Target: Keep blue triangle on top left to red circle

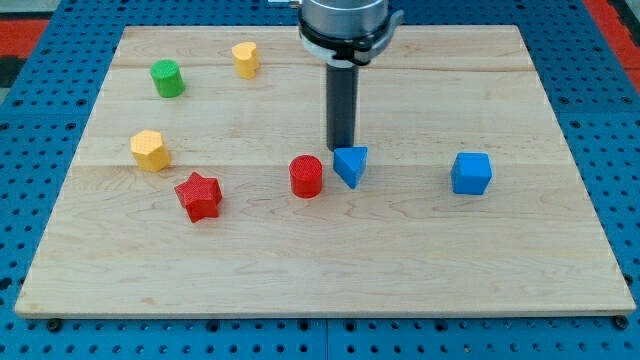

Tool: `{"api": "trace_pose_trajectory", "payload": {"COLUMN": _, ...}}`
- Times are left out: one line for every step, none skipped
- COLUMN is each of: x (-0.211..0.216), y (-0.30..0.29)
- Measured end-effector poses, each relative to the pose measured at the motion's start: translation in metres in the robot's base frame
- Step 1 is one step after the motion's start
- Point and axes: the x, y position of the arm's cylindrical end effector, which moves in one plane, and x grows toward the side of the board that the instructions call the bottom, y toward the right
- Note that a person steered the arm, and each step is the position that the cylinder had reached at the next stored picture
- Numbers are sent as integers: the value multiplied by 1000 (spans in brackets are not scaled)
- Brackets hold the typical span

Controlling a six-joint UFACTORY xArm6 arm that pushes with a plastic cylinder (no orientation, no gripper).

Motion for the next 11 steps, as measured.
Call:
{"api": "trace_pose_trajectory", "payload": {"x": 0, "y": 46}}
{"api": "trace_pose_trajectory", "payload": {"x": 3, "y": 62}}
{"api": "trace_pose_trajectory", "payload": {"x": -4, "y": 69}}
{"api": "trace_pose_trajectory", "payload": {"x": 30, "y": 72}}
{"api": "trace_pose_trajectory", "payload": {"x": 41, "y": 72}}
{"api": "trace_pose_trajectory", "payload": {"x": 41, "y": 54}}
{"api": "trace_pose_trajectory", "payload": {"x": 39, "y": 14}}
{"api": "trace_pose_trajectory", "payload": {"x": 29, "y": -11}}
{"api": "trace_pose_trajectory", "payload": {"x": 11, "y": -40}}
{"api": "trace_pose_trajectory", "payload": {"x": 6, "y": -59}}
{"api": "trace_pose_trajectory", "payload": {"x": -17, "y": -7}}
